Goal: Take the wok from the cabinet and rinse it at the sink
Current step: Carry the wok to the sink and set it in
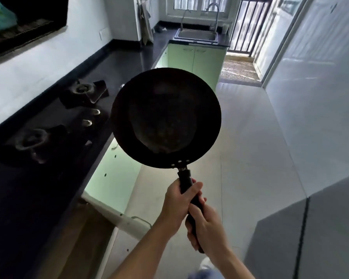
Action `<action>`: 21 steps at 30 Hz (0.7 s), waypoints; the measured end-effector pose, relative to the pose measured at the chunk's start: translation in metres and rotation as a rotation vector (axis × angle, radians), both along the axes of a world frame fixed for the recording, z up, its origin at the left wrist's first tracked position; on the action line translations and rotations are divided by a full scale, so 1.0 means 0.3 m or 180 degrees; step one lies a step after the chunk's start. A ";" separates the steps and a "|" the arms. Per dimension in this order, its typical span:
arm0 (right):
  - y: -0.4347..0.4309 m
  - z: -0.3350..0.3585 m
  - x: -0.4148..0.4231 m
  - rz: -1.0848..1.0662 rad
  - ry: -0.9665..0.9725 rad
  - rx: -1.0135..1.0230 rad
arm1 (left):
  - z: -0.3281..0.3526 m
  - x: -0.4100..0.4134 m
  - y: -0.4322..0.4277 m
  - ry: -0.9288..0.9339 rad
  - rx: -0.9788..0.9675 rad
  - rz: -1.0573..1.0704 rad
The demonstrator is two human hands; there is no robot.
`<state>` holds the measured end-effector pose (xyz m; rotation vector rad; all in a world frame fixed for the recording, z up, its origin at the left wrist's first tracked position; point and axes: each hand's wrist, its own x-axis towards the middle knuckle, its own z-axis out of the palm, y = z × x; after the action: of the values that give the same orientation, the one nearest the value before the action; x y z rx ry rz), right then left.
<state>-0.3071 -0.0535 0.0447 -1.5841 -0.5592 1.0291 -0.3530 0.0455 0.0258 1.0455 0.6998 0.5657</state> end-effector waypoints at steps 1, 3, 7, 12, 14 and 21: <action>0.017 -0.008 0.024 -0.0075 0.0048 -0.0016 | -0.007 0.030 0.021 0.0034 -0.0006 -0.0057; 0.056 -0.026 0.078 -0.0212 0.0120 -0.0052 | -0.022 0.096 0.062 0.0121 -0.0027 -0.0157; 0.162 -0.066 0.218 -0.0413 0.0181 -0.0047 | -0.052 0.257 0.166 0.0285 -0.0035 -0.0300; 0.308 -0.101 0.471 -0.0555 0.0303 -0.0059 | -0.072 0.523 0.310 0.0424 -0.0044 -0.0380; 0.366 -0.104 0.593 -0.0579 0.0364 -0.0079 | -0.072 0.645 0.368 0.0444 -0.0056 -0.0418; 0.556 -0.086 0.972 -0.0473 0.0393 -0.0065 | -0.065 1.017 0.555 0.0432 -0.0117 -0.0389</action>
<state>-0.0155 0.1133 0.0189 -1.5436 -0.3426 1.0147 -0.0479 0.2121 0.0062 1.0915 0.7568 0.3774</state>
